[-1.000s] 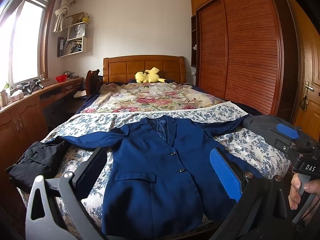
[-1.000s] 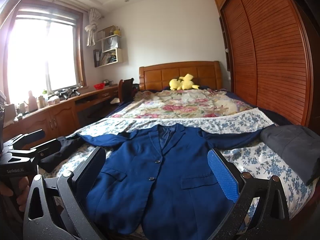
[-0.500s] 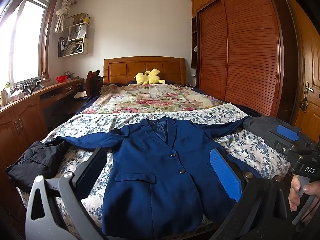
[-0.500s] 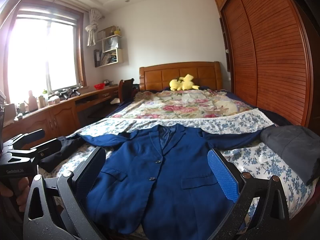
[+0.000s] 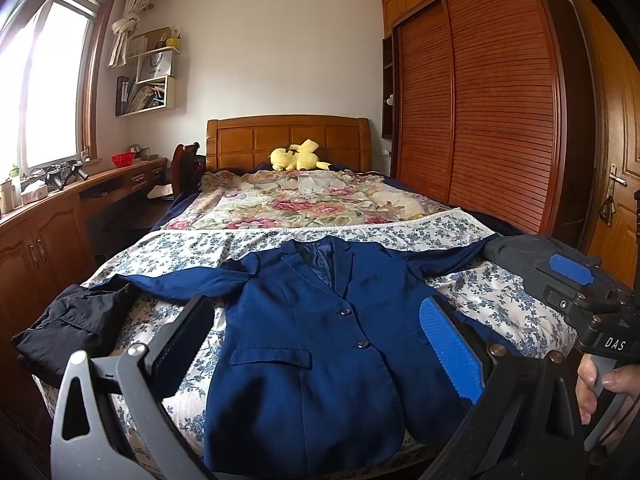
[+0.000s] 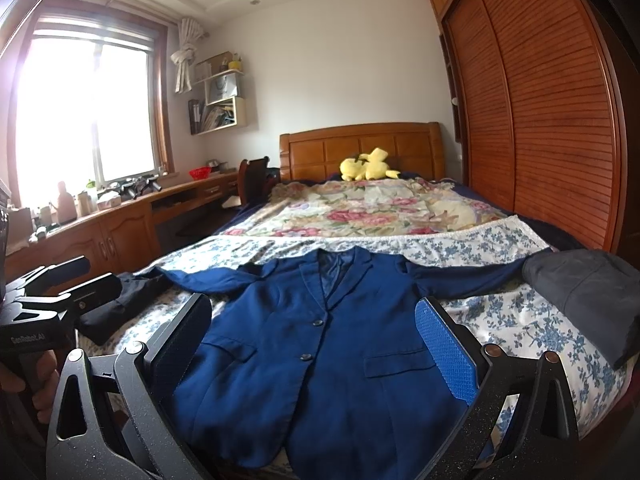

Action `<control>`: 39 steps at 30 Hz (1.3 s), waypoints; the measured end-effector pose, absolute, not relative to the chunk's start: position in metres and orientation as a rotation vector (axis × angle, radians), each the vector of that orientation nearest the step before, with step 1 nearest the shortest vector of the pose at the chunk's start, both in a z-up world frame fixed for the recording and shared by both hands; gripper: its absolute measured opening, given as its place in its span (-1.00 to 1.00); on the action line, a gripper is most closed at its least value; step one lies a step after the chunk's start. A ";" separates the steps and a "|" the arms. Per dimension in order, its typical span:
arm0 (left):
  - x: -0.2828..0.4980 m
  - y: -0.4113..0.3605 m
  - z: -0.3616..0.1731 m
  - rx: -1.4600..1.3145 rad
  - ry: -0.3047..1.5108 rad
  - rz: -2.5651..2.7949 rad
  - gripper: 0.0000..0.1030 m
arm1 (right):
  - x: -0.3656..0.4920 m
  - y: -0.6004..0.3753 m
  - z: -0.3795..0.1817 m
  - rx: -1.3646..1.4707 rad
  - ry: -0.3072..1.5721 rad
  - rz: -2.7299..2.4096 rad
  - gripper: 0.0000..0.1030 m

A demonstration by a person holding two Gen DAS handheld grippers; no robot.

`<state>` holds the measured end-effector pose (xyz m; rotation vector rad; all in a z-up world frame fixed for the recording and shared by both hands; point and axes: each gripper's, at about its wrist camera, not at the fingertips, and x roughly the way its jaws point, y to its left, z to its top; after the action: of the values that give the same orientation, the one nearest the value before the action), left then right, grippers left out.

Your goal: Fold large clothes

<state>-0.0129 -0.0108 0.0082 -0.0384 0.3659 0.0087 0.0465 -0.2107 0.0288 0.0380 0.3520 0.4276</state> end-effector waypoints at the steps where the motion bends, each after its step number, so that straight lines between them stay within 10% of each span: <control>1: -0.013 -0.011 0.008 -0.038 0.366 0.008 1.00 | 0.046 -0.211 0.029 0.038 0.352 0.428 1.00; 39: 0.031 0.034 -0.051 -0.075 0.481 0.043 1.00 | 0.085 -0.159 -0.008 0.003 0.427 0.478 1.00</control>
<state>0.0308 0.0339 -0.0509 -0.0752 0.4809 0.0429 0.0847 -0.1592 -0.0077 0.0031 0.4271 0.4780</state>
